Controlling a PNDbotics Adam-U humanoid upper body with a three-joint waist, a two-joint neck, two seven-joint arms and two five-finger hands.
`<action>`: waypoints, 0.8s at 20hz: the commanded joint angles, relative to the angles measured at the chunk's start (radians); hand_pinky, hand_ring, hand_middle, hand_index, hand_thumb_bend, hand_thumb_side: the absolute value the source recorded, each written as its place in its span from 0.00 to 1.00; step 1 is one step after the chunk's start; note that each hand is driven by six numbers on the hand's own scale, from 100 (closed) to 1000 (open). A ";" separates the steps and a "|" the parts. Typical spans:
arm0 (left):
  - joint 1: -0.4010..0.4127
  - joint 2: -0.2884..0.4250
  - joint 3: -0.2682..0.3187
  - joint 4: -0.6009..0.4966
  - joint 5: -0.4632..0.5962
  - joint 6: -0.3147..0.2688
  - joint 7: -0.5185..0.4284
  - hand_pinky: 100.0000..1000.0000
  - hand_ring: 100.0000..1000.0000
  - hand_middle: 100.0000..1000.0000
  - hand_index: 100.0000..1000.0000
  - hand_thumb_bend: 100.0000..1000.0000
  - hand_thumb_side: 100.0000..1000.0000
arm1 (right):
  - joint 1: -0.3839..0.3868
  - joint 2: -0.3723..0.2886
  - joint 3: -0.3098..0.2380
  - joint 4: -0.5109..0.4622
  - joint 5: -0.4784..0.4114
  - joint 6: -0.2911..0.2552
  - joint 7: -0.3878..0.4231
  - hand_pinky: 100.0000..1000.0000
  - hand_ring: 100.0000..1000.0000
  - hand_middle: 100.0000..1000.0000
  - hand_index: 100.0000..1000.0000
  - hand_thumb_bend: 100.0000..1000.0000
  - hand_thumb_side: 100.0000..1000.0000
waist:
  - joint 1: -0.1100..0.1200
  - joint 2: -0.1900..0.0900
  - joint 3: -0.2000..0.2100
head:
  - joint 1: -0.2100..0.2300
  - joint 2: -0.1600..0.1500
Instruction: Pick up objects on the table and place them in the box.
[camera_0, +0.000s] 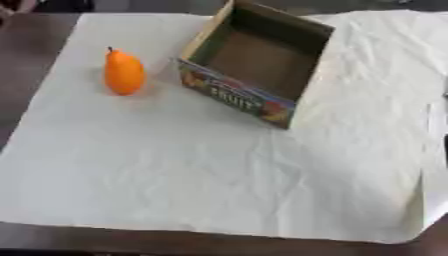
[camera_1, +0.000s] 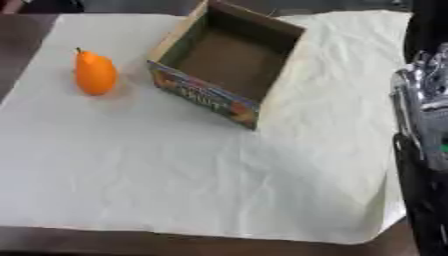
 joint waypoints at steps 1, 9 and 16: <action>-0.025 0.107 -0.004 0.029 -0.096 0.018 0.039 0.29 0.45 0.59 0.71 0.00 0.60 | -0.012 -0.025 0.002 -0.007 0.007 -0.003 0.007 0.85 0.91 0.47 0.68 0.00 1.00 | 0.004 -0.019 -0.004 | -0.016 0.009; -0.112 0.295 -0.062 0.219 -0.227 0.038 0.055 0.29 0.44 0.57 0.76 0.09 0.58 | -0.018 -0.024 0.009 -0.005 0.005 -0.002 0.014 0.85 0.90 0.46 0.68 0.00 1.00 | 0.011 -0.022 -0.013 | -0.004 -0.009; -0.245 0.471 -0.132 0.490 -0.351 -0.002 -0.020 0.32 0.45 0.58 0.84 0.28 0.74 | -0.019 -0.016 0.014 -0.003 0.006 0.000 0.021 0.85 0.89 0.46 0.68 0.00 1.00 | 0.009 -0.033 -0.024 | 0.001 -0.013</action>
